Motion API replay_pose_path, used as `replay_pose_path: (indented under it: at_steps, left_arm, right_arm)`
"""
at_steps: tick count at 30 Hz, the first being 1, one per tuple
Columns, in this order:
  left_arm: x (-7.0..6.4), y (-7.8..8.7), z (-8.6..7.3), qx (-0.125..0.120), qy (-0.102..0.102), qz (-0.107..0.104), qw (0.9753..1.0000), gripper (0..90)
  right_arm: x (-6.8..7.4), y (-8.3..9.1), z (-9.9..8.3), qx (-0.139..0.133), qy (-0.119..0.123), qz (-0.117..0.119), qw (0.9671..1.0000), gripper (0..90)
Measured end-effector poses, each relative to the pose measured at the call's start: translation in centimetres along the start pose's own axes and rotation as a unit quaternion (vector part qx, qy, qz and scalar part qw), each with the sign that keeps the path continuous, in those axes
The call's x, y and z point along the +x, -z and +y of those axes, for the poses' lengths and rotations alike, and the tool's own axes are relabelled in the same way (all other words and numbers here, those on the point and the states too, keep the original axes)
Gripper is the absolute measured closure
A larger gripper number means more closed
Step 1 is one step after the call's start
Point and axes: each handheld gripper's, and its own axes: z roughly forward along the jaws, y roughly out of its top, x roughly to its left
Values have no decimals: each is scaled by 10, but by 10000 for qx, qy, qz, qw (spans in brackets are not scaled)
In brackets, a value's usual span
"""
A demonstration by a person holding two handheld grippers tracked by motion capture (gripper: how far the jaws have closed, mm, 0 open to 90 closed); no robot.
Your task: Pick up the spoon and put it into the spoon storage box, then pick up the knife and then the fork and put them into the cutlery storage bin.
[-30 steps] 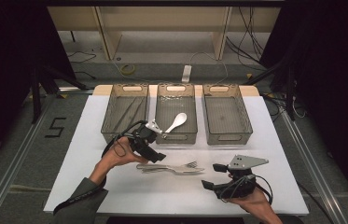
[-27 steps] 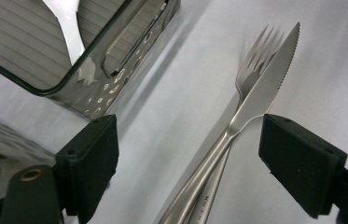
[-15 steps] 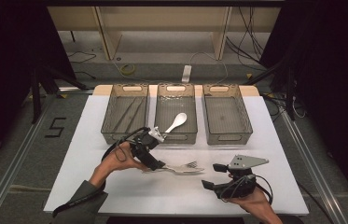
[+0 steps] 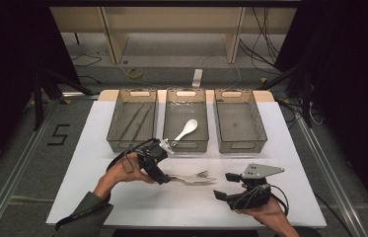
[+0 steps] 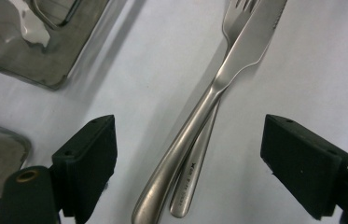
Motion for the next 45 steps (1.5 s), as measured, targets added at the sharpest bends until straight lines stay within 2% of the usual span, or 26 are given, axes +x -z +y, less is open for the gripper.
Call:
replay_pose_path:
  at_steps: [3,6,9,16,18,25,29,32,40,45]
  left_arm:
    - [0,-4,-2,77,26,-19,10000,182]
    - [1,-6,-3,152,-38,22,9999,185]
    - [0,-7,-2,145,-52,-3,9999,188]
    - [-3,-15,-2,340,-99,103,9993,182]
    - [-4,-18,-1,317,-51,131,9994,171]
    - [-3,-19,0,345,-143,201,9991,165]
    - [-3,-22,-1,351,-129,225,9990,170]
    - [-3,-24,0,428,-231,237,9985,188]
    - [-4,-26,1,346,-336,166,9987,267]
    - [-7,-29,2,387,-434,112,9982,322]
  right_arm:
    - [0,0,0,0,3,5,10000,251]
    - [0,-1,0,6,12,5,10000,251]
    - [0,-1,0,25,28,8,10000,250]
    - [0,-1,0,19,27,20,10000,250]
    - [1,-1,0,16,24,21,10000,250]
    - [0,-1,0,36,29,12,10000,251]
    - [1,-1,0,52,38,21,10000,250]
    - [1,-1,0,47,35,23,10000,251]
    - [1,-2,0,88,61,-1,9999,250]
    - [3,-3,1,98,84,-1,9999,250]
